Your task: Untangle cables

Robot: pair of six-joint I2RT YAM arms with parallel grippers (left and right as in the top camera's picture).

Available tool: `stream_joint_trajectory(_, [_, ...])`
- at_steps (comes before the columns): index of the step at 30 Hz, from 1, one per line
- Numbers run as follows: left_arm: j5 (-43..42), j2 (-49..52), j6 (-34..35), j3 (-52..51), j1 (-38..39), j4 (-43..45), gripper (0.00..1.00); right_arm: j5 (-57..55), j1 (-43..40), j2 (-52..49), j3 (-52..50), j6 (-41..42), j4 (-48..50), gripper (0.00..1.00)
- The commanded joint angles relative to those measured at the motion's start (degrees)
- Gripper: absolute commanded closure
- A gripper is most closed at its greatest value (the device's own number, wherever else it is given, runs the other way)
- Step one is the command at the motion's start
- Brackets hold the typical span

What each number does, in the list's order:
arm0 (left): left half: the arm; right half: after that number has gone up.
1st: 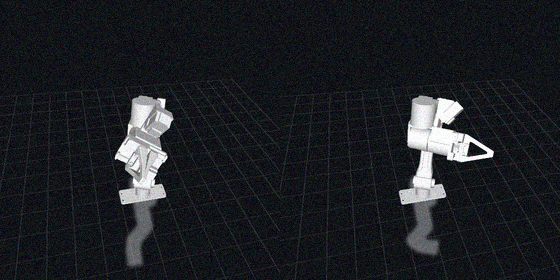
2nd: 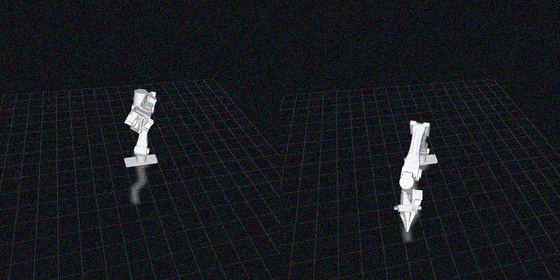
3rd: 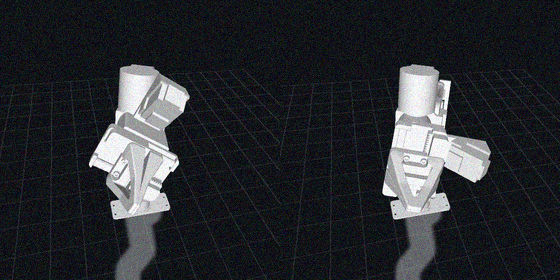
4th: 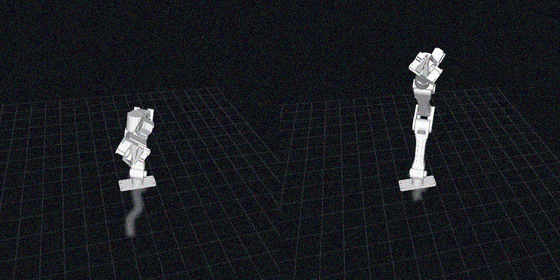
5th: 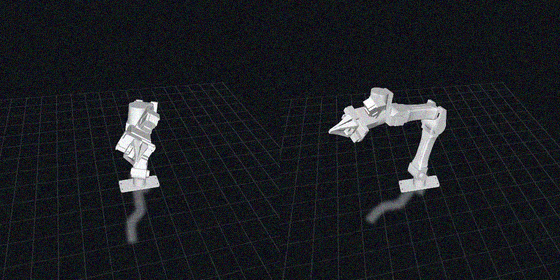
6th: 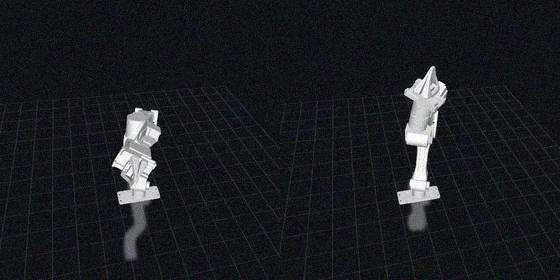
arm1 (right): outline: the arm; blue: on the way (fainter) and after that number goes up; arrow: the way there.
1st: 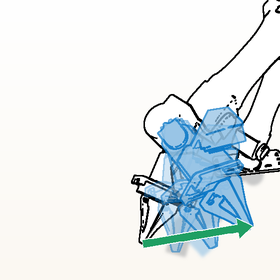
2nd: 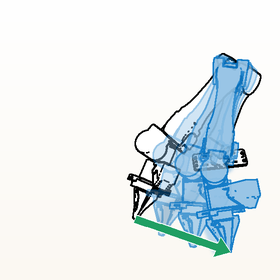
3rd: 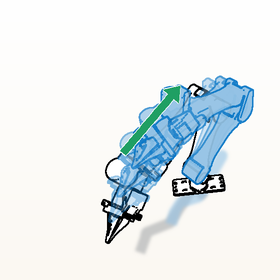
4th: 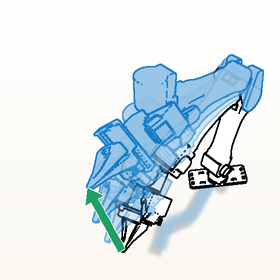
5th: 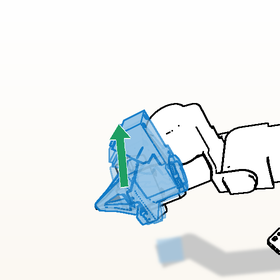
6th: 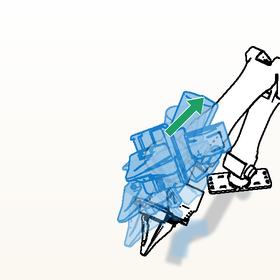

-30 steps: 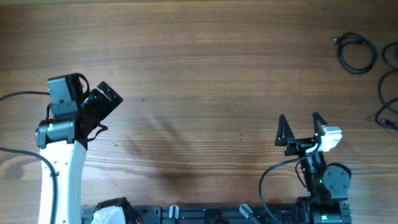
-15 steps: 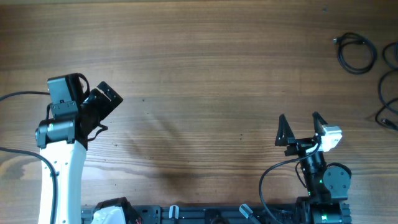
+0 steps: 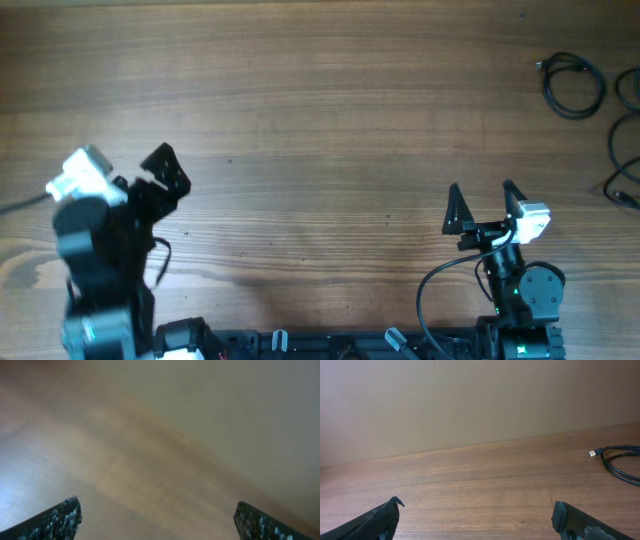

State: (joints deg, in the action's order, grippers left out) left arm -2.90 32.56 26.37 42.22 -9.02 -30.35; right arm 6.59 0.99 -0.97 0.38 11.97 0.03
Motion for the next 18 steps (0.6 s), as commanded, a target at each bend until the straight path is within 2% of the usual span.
stream_joint_trajectory(1, [-0.90, -9.92, -5.01, -9.94, 4.17, 8.11, 0.00, -0.96, 0.28, 0.76, -0.09, 0.04, 0.17, 0.00])
stream_joint_trajectory(10, [-0.90, -21.00, -6.95, -29.11, 5.79, 27.56, 0.00, -0.96, 0.28, 0.76, -0.09, 0.07, 0.17, 0.00])
stream_joint_trajectory(14, [-1.14, -23.19, -9.81, -33.27, 5.84, 30.01, 0.00, -0.98, 0.28, 0.76, -0.09, 0.07, 0.17, 0.00])
stream_joint_trajectory(18, [-1.57, -26.51, -16.17, -34.42, 7.02, 29.97, 0.00, -0.98, 0.28, 0.76, -0.09, 0.07, 0.17, 0.00])
